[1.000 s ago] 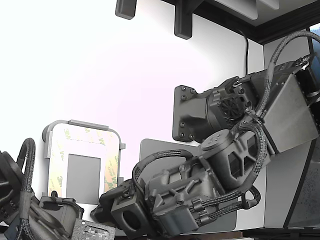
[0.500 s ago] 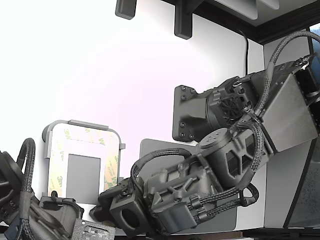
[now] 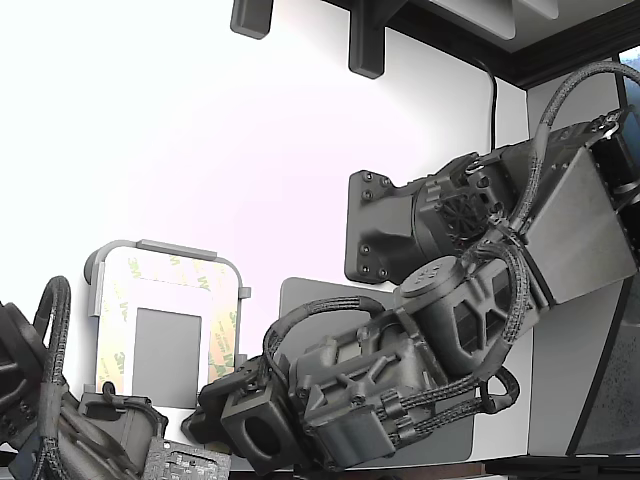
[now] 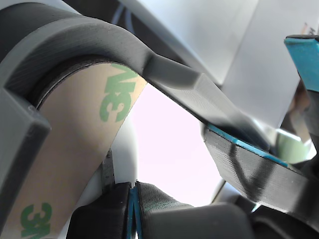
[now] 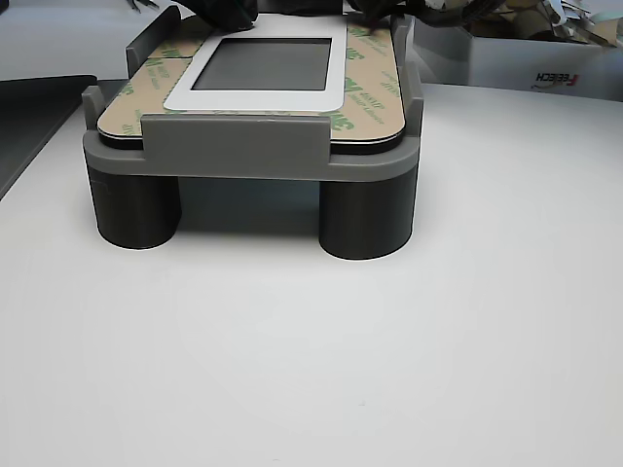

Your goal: Peel off protective film from adhesive tape.

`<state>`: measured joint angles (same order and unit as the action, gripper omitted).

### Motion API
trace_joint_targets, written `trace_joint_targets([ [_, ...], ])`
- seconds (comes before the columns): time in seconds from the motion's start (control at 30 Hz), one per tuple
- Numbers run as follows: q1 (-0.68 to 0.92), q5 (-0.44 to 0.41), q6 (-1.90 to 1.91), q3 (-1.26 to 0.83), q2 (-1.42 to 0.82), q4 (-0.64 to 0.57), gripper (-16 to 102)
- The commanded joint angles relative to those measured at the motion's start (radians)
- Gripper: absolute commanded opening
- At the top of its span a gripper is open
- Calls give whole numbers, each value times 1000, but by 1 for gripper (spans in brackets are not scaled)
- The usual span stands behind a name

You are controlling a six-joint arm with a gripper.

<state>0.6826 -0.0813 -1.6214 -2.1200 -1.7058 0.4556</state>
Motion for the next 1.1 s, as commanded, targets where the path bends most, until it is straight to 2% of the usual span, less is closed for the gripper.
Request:
trace_joint_targets([
  [0.0, -6, 0, 3, 18, -29, 0, -11],
  [1.07, -6, -5, 31, 44, -41, 26, -11],
])
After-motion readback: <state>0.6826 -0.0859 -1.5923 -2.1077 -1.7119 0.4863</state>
